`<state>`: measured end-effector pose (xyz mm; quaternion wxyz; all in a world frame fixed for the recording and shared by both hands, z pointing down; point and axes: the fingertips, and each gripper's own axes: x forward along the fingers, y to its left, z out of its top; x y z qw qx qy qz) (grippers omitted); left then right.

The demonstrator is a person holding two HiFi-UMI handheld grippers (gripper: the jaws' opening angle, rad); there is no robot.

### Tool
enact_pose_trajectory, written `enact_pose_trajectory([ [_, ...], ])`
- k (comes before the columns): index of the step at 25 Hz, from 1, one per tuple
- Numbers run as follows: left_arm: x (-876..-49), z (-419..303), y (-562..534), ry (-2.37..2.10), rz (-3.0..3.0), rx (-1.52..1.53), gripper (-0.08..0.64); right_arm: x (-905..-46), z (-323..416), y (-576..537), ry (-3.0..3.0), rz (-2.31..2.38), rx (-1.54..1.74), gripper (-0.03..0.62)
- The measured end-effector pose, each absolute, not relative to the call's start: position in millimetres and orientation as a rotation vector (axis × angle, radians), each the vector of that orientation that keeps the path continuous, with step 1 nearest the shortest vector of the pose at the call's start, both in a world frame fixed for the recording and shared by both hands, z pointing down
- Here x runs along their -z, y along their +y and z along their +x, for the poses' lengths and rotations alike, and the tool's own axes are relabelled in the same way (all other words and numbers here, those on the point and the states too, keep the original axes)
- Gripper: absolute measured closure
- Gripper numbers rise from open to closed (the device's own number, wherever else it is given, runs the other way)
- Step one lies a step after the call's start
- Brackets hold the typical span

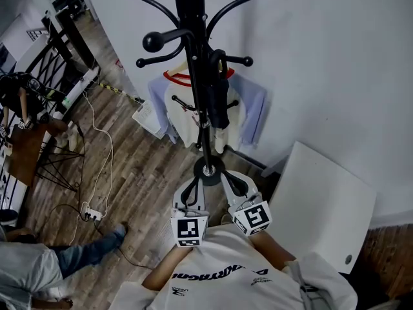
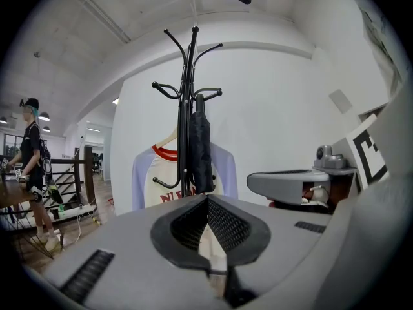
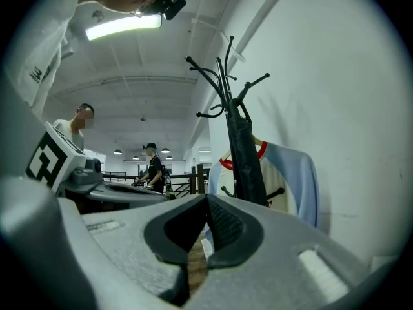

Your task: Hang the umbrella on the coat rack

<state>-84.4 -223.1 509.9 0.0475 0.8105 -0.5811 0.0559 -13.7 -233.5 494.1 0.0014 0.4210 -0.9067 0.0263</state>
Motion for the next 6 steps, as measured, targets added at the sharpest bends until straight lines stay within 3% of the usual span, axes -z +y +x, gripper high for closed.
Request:
enact_pose_trajectory([
  [6, -510.5, -84.1, -223.6, -1.769, 2.478, -0.171, 0.563, -493.8, -12.3, -234.7, -2.841, 1.333, -0.071, 0.597],
])
